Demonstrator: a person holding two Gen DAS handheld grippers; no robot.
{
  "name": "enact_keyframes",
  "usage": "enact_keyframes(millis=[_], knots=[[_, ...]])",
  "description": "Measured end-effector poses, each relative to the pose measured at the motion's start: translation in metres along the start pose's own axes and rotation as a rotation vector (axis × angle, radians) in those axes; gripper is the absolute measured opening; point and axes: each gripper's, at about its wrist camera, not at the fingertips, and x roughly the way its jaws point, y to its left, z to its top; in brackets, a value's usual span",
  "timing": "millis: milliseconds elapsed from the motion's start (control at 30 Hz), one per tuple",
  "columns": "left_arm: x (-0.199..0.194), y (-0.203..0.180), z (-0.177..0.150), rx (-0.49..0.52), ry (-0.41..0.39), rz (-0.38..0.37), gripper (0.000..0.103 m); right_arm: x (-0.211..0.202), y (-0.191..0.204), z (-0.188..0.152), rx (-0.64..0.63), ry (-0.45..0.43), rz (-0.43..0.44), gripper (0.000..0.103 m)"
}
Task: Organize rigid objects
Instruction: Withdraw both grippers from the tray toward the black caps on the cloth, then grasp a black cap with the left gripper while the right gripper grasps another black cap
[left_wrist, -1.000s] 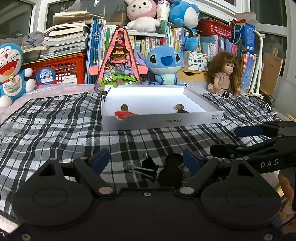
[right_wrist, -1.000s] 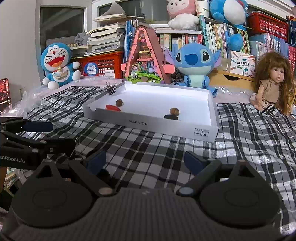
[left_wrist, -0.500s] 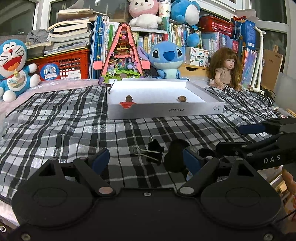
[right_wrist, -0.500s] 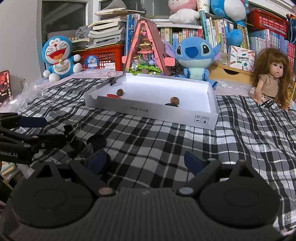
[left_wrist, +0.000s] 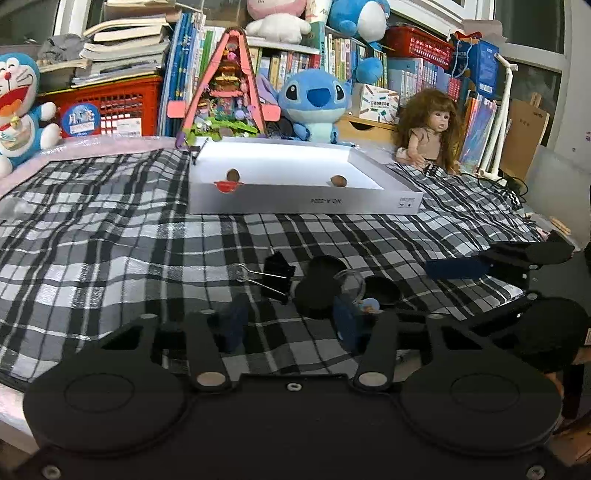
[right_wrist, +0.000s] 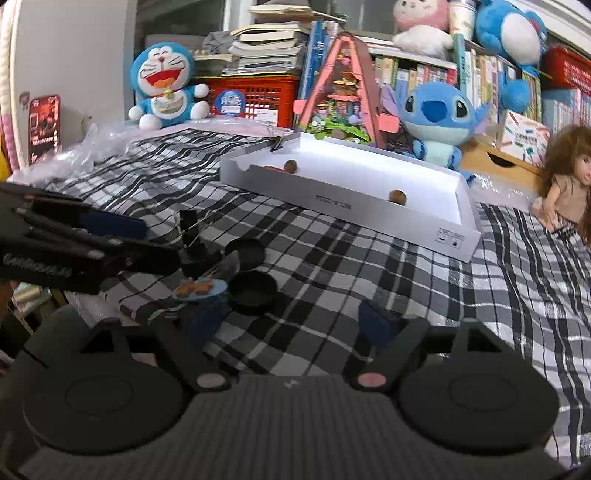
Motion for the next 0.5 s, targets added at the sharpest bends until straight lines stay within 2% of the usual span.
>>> enact_keyframes(millis=[133,200,367,500], knots=[[0.004,-0.006,0.000,0.018,0.011,-0.023,0.032,0.002,0.004,0.001,0.003,-0.002,0.016,0.077],[0.007,-0.009,0.000,0.026,0.009,-0.029,0.030,0.005,0.005,0.003,0.003,-0.003,0.020,0.071],[0.016,-0.009,0.004,0.007,0.011,-0.027,0.029,0.009,0.006,0.005,0.019,-0.004,0.037,0.048],[0.024,-0.009,0.008,0.000,0.003,-0.021,0.030,0.009,0.007,0.005,0.017,-0.012,0.040,0.041]])
